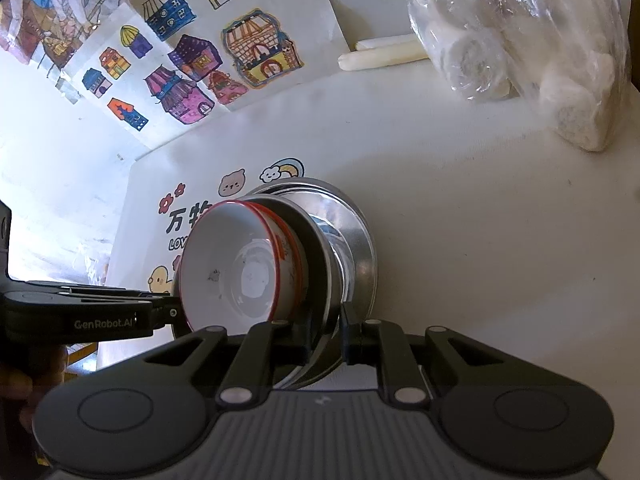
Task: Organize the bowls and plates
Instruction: 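Carry the bowl stack with both tools over the large steel dish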
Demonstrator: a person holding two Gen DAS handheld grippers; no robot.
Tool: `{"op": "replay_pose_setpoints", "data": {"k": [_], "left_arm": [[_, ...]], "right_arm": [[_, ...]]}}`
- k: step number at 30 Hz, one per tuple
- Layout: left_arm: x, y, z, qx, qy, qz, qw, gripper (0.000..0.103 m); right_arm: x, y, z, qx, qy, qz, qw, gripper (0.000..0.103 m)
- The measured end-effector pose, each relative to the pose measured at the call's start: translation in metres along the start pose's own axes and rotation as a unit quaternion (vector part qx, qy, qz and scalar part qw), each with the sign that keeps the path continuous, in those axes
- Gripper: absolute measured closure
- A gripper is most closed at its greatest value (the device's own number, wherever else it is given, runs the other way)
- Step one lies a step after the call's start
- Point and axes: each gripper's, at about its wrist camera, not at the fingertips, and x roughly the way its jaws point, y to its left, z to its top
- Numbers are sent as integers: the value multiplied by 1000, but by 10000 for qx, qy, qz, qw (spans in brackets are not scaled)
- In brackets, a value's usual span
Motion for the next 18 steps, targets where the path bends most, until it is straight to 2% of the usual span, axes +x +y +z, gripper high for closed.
{"op": "replay_pose_setpoints", "data": {"k": [18], "left_arm": [[13, 3, 15, 105, 103, 17, 9999, 94]], "right_arm": [[12, -2, 4, 305, 48, -75, 9995, 87]]}}
